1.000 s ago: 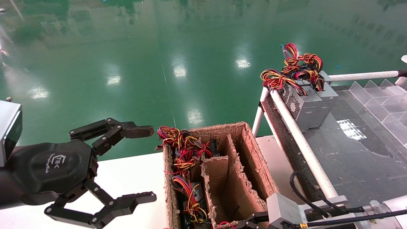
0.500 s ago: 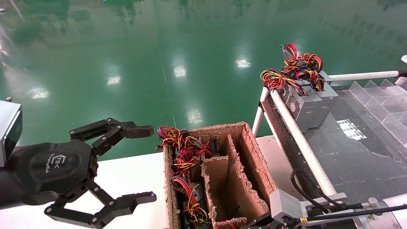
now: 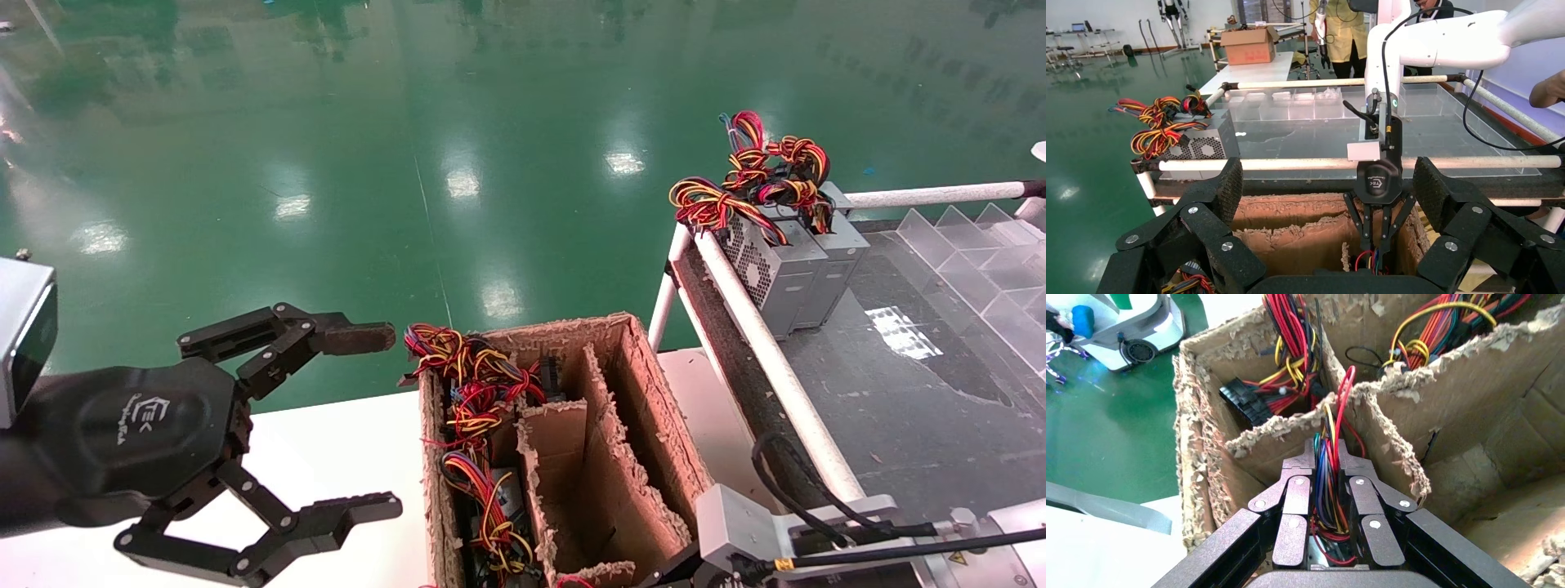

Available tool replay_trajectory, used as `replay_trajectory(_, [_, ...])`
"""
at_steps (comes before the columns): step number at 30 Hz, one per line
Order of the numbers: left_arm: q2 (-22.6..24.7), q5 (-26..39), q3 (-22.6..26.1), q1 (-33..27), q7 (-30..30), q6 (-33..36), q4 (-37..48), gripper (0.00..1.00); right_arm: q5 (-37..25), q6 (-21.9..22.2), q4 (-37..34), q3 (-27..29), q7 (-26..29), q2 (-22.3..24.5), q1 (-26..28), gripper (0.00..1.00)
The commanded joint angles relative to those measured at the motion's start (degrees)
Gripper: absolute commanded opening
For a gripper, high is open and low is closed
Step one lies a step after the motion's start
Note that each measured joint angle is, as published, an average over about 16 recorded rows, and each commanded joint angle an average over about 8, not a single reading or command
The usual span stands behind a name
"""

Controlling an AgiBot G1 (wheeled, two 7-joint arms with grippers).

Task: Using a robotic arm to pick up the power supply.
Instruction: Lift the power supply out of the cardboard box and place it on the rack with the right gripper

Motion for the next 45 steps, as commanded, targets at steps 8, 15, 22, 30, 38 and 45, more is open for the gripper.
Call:
replay_trajectory(8, [0.0, 0.0, 0.0, 0.0, 0.0, 0.0, 0.0, 1.00, 3.6, -0.1, 1.9, 1.9, -0.7, 2.1, 0.0, 0.00])
replay_trajectory(15, [0.0, 0.0, 0.0, 0.0, 0.0, 0.0, 0.0, 1.00, 8.7, 0.6, 4.2, 5.5, -1.6, 5.7, 0.5, 0.00])
replay_trajectory(22, [0.0, 0.0, 0.0, 0.0, 0.0, 0.0, 0.0, 1.00, 14.1, 2.3, 5.4, 10.1, -3.1, 9.3, 1.5, 0.00])
replay_trajectory(30, [0.0, 0.0, 0.0, 0.0, 0.0, 0.0, 0.0, 1.00, 16.8, 5.8, 6.6, 14.5, -6.1, 12.1, 3.2, 0.00])
replay_trajectory(38, [0.0, 0.0, 0.0, 0.0, 0.0, 0.0, 0.0, 1.00, 16.0, 11.4, 5.2, 17.9, -9.7, 14.5, 4.8, 0.00])
replay_trajectory(45, [0.0, 0.0, 0.0, 0.0, 0.0, 0.0, 0.0, 1.00, 14.7, 12.6, 0.9, 19.1, -11.3, 16.2, 6.9, 0.00])
